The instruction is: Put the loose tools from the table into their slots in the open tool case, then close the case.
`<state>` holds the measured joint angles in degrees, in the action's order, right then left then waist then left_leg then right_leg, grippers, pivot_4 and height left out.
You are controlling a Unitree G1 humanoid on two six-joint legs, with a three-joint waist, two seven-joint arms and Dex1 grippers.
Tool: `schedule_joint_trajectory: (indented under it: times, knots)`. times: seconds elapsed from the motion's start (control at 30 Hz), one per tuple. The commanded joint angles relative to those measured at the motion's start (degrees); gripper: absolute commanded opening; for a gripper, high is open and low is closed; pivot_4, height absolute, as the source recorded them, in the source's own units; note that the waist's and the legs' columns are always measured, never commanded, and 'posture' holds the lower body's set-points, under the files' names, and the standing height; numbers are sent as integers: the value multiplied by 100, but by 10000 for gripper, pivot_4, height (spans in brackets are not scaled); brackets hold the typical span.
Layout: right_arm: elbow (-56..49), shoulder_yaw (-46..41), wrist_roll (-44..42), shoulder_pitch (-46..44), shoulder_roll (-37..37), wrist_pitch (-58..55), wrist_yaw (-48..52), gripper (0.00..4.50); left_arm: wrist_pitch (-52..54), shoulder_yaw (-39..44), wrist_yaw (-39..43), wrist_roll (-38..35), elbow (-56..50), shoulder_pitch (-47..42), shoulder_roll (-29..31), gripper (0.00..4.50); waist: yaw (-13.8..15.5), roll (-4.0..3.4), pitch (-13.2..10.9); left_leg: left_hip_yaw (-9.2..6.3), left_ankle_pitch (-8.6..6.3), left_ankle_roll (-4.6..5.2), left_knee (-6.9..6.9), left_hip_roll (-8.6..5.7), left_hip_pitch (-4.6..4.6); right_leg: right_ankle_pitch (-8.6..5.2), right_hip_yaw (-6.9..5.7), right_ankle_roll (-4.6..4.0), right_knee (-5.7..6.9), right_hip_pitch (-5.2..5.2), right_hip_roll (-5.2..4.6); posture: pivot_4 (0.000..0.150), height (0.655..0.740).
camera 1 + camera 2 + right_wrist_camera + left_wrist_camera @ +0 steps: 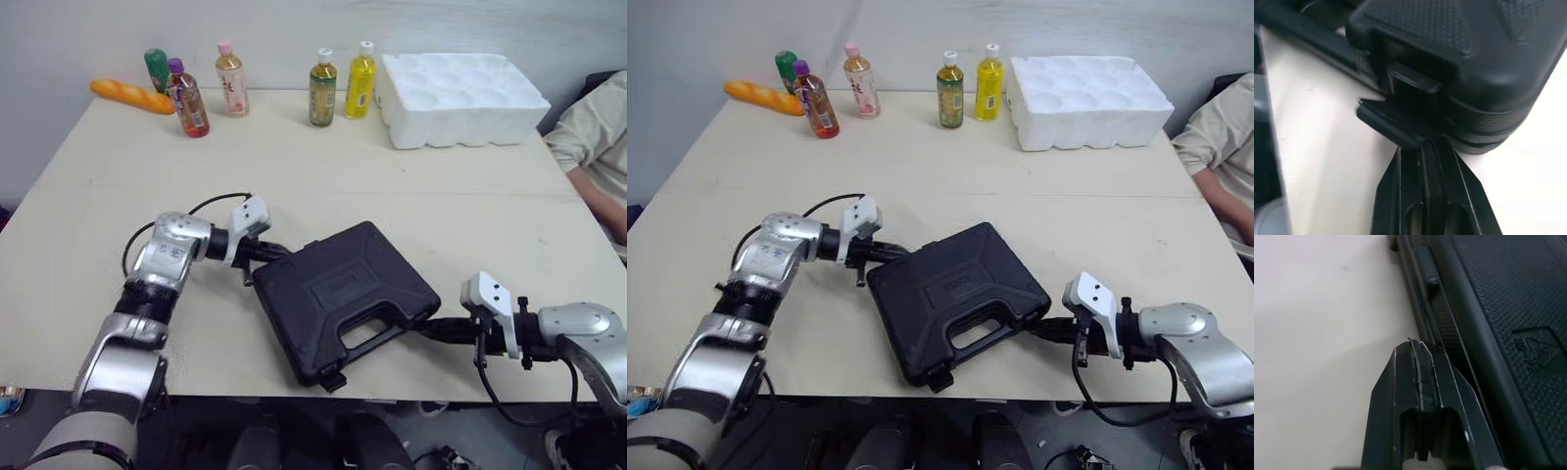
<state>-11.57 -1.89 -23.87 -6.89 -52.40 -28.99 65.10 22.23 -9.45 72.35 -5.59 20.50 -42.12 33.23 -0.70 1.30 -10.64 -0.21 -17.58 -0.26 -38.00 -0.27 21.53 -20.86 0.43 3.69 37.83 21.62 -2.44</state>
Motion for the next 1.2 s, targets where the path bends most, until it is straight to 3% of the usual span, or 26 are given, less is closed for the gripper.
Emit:
schedule_joint_trajectory:
  times: [0.03,0.2,0.47,0.7,0.83,0.97,1.2]
  knots:
    - [166,-42,92,-414,149,300,-92,0,463,-170,523,-417,-1317,673,358,590,-34,-2,-1,0,0,0,0,0,0,0,1,0,-3,0,0,1500,7400]
    - [331,15,210,-647,336,380,-211,0,871,-157,549,-658,-2160,1204,639,590,25,-4,-2,-10,-5,10,-3,0,1,0,-6,-1,-5,-2,-3,1500,7400]
    - [427,-109,388,-482,136,559,-166,0,918,-33,65,-571,-2072,1143,761,590,56,-4,-2,-9,-15,26,-1,-1,2,0,-7,-1,-9,-3,-4,1500,7400]
    - [202,-699,196,-175,-47,442,-330,0,1187,186,911,-1442,-2072,230,950,590,57,-5,-3,-10,-14,24,-2,-1,1,0,-9,-1,-7,-5,-3,1500,7400]
    - [-5,-846,146,-27,11,331,-477,0,1393,59,558,-1675,-1706,-801,99,590,101,-5,-4,-11,-12,21,-5,-1,8,0,-12,-1,-7,-7,-1,1500,7400]
    - [-180,-809,207,38,132,197,-803,0,752,-481,-275,-958,-588,-1594,-1136,590,158,-6,-4,-10,-10,19,-17,-5,15,3,-12,5,-7,-9,-2,1500,7400]
    - [-407,-737,157,37,238,2,-1035,0,-34,-888,-231,-546,796,-2156,-2080,590,68,-5,-5,5,-1,5,-8,-2,13,4,1,8,-10,5,8,1500,7400]
